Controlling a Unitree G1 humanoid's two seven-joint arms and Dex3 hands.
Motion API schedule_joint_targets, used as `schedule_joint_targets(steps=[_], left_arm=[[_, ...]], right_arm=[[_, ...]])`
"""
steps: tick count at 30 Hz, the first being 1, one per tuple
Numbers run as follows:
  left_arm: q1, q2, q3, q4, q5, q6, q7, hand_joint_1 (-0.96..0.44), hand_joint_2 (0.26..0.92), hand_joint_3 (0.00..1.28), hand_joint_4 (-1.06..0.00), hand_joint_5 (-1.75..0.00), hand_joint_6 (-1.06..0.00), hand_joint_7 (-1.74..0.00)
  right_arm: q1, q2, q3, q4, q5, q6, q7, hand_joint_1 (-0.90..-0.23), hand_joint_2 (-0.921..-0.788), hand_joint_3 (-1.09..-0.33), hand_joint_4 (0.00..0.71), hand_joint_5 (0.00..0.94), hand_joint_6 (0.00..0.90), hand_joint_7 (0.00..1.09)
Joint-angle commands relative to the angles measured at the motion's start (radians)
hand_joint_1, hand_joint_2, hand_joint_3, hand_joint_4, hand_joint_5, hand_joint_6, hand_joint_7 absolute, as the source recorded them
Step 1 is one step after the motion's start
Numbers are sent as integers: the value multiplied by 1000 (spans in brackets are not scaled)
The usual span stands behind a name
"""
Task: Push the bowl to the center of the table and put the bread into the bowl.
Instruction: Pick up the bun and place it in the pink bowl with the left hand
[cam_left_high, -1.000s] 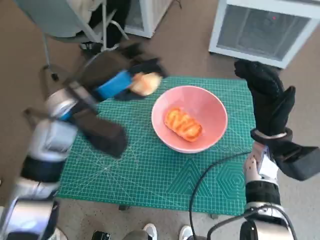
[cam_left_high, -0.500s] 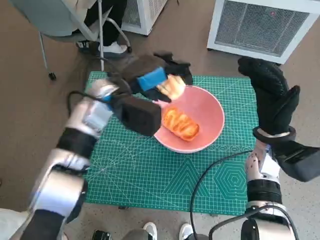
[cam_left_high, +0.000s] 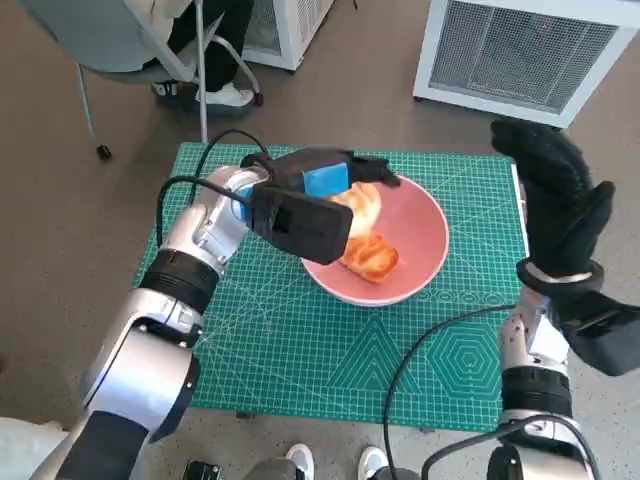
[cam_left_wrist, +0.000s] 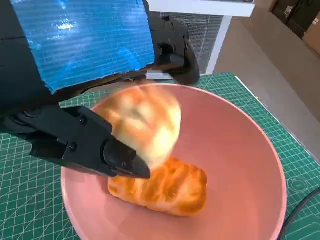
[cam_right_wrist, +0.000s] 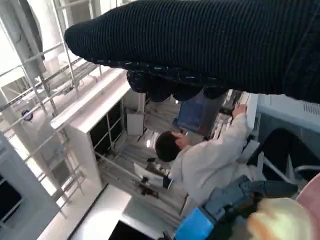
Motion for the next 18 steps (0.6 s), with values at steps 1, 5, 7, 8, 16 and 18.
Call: schedule_joint_targets(steps=[1, 5, 7, 8, 16, 18], left_arm=[[21, 10, 18, -37, -21, -43, 26, -377, 908, 16, -1, 0, -4, -287], [38, 14, 47, -49, -61, -66, 21, -396, 903, 59, 1, 1, -23, -160], [53, 15, 75, -63, -98, -82, 15, -390, 911, 48, 1, 1, -30, -137], [62, 13, 94, -70, -125, -94, 12, -388, 914, 43, 1, 1, -32, -128], [132, -16, 237, -110, -326, -182, -5, -393, 921, 80, -43, -21, -135, -159], [149, -28, 271, -122, -374, -206, -1, -396, 921, 98, -82, -36, -176, -175]], right_arm=[[18, -1, 3, 2, -6, 10, -12, -618, -921, -753, 388, 3, 337, 22], [16, -1, 5, -5, -5, 17, -16, -618, -921, -754, 388, 3, 337, 22], [15, 0, 6, -13, -4, 24, -19, -618, -921, -754, 388, 3, 337, 22], [14, 0, 7, -18, -4, 26, -22, -618, -921, -753, 388, 3, 337, 22], [7, -3, 12, -50, -11, 41, -42, -616, -921, -752, 391, 3, 340, 24], [6, -5, 14, -59, -14, 45, -48, -616, -921, -751, 392, 3, 341, 24]])
